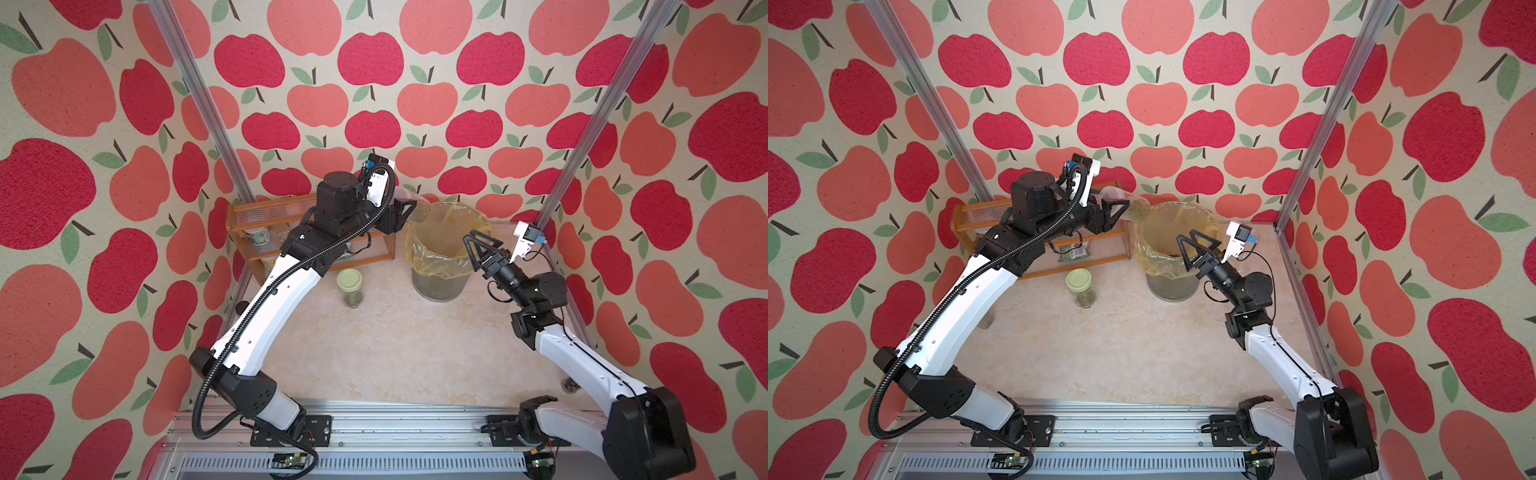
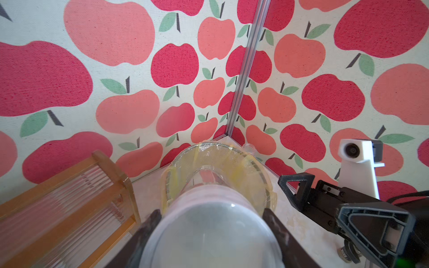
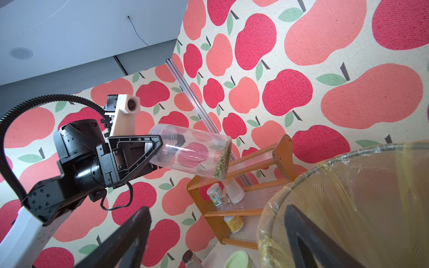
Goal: Empty moldy mung beans from jars
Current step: Pick up the jar from the center of the board.
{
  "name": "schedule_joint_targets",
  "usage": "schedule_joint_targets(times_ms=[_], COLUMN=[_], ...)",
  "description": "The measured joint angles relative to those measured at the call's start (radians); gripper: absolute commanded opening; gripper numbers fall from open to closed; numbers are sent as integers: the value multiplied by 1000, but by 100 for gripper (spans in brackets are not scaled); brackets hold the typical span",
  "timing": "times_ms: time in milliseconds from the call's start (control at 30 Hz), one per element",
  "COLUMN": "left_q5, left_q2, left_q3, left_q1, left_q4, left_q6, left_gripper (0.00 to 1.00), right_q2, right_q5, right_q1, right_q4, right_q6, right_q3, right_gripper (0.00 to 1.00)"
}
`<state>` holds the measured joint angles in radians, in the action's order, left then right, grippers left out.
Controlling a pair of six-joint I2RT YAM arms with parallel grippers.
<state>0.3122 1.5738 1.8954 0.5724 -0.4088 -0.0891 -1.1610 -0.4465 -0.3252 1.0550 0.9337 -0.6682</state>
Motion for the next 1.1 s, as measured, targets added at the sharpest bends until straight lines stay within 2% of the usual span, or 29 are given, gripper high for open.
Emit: schedule_joint_targets(times_ms=[200,300,400,533,833,1100], left_q5=[102,151,195,246,307,333], left_q2=[157,195,214,237,303,312], left_q3=[253,350,416,478,520,520], left_q1=[0,-1,-2,-2,0,9], left_q4=[-96,-166,-224,-284,-363,-390], left_q6=[2,2,2,0,-20,-48], left_gripper=[43,43,43,42,41,40], right_q2=[-56,-89,-100,-70,6,6], right_q5=[-145,-222,-310,-376,-333,-252], right_q1=[143,171,165,135,40,18], right_q4=[43,53,49,-59,-352,-494], right_q6=[-2,-39,-114,-303,-723,-920], right_q3=[-45,-61,-71,-105,-206,-220], right_gripper=[86,81,81,81,85,90])
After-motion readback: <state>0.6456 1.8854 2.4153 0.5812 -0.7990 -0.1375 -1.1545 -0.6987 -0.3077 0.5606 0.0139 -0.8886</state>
